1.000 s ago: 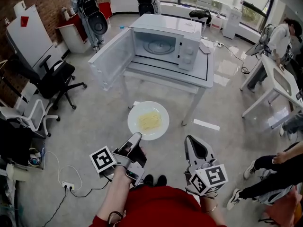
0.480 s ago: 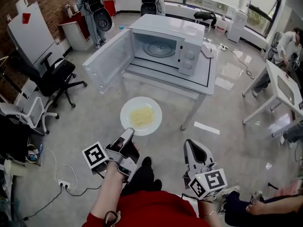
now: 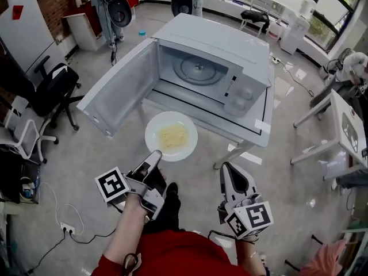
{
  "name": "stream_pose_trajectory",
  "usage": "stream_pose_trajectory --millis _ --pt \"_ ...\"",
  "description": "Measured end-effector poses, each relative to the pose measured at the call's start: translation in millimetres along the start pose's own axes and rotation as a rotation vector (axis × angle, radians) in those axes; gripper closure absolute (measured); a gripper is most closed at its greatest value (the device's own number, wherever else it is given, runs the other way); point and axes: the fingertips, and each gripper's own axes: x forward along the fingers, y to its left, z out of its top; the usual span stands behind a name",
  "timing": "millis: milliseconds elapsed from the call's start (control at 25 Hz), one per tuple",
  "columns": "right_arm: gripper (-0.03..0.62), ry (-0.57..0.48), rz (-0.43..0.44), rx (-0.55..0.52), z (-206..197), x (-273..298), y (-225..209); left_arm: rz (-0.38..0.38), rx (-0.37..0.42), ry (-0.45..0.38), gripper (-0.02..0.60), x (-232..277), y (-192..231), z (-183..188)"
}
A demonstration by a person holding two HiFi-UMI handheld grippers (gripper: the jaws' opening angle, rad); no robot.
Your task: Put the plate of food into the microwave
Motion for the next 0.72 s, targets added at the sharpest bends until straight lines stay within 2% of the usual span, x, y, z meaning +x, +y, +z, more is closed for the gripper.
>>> stream_pose_trajectory --millis 200,360,600,720 --pt "0.579 0.018 0.013 -0.014 23 81 -8 -0.018 -0.028 0.055 0.560 57 -3 38" --pt "0.579 0.035 0.017 -0.020 32 120 -17 -0.029 -0.031 0.088 0.561 94 -5 57" --pt "0.579 0.090 0.034 -0.039 27 160 -40 -0.037 -0.064 0.079 0.561 131 2 73" --pt "0.579 0.106 0.030 -0.044 22 174 -49 -0.029 -0.050 0.068 0.561 144 11 76"
